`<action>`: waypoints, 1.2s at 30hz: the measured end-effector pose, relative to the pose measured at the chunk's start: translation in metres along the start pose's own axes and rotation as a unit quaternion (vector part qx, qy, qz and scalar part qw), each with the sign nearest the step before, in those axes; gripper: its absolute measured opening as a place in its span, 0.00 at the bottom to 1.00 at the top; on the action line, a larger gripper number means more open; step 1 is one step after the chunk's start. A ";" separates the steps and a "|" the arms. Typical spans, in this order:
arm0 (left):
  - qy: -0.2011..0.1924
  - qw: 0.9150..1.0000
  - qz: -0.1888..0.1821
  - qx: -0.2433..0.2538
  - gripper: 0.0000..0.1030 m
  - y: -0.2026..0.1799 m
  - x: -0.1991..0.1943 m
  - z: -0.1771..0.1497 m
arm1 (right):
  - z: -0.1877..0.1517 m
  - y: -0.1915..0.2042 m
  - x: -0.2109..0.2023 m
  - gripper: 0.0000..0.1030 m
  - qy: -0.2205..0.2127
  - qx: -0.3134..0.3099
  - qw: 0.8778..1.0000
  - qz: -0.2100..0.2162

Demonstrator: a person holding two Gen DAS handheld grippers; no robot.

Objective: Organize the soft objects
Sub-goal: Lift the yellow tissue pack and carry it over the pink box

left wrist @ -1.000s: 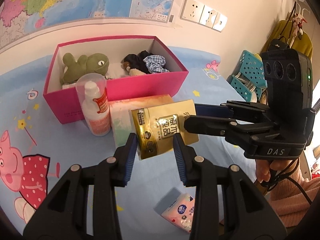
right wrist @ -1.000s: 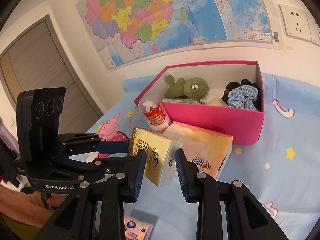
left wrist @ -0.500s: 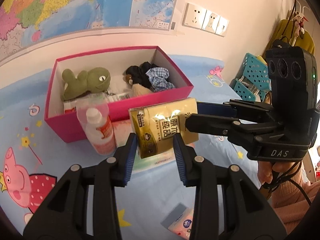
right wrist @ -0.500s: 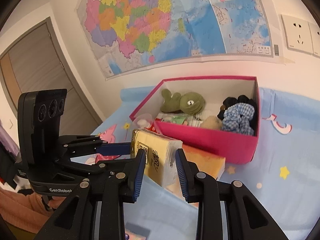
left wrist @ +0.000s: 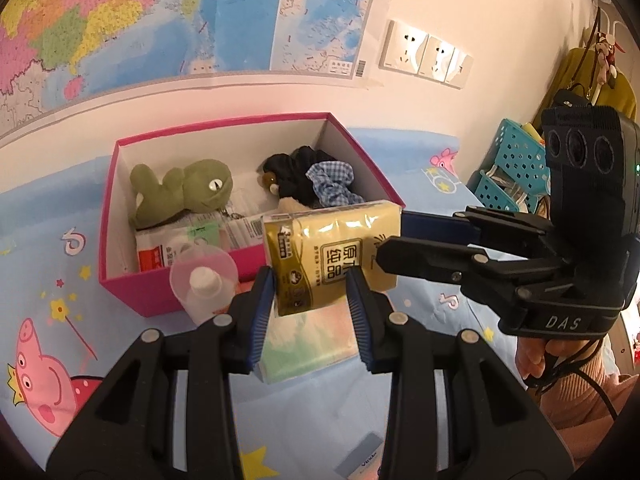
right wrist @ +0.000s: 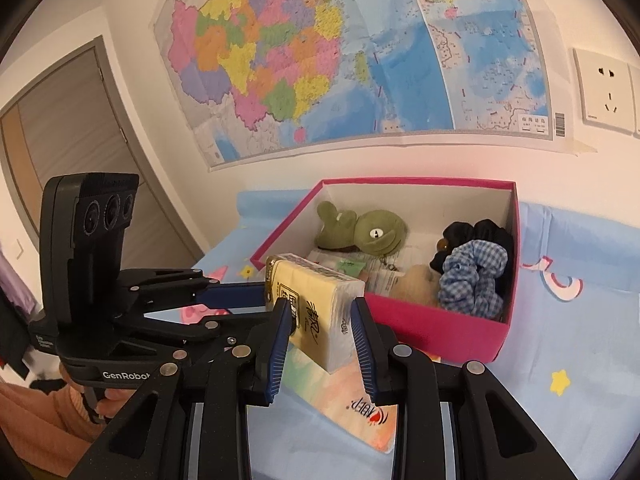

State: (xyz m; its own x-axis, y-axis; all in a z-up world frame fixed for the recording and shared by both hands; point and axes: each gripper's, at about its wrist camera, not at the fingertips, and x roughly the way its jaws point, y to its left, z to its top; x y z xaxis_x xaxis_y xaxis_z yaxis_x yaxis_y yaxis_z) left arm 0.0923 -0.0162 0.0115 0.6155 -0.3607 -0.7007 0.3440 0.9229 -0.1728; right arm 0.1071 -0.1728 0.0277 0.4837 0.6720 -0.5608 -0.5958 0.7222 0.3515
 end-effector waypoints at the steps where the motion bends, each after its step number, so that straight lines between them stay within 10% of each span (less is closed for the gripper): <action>1: 0.000 1.000 0.001 0.000 0.37 0.000 0.000 0.001 | 0.001 0.000 0.001 0.30 0.000 0.000 1.000 0.000; 36: 0.000 1.000 0.017 -0.019 0.37 0.021 0.016 0.026 | 0.026 -0.014 0.029 0.30 -0.002 0.008 1.000 0.002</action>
State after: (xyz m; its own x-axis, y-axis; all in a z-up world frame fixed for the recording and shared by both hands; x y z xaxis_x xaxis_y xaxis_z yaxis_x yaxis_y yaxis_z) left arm 0.1275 -0.0060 0.0144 0.6271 -0.3282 -0.7064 0.2948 0.9394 -0.1747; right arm 0.1460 -0.1590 0.0260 0.4836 0.6760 -0.5560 -0.5876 0.7216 0.3662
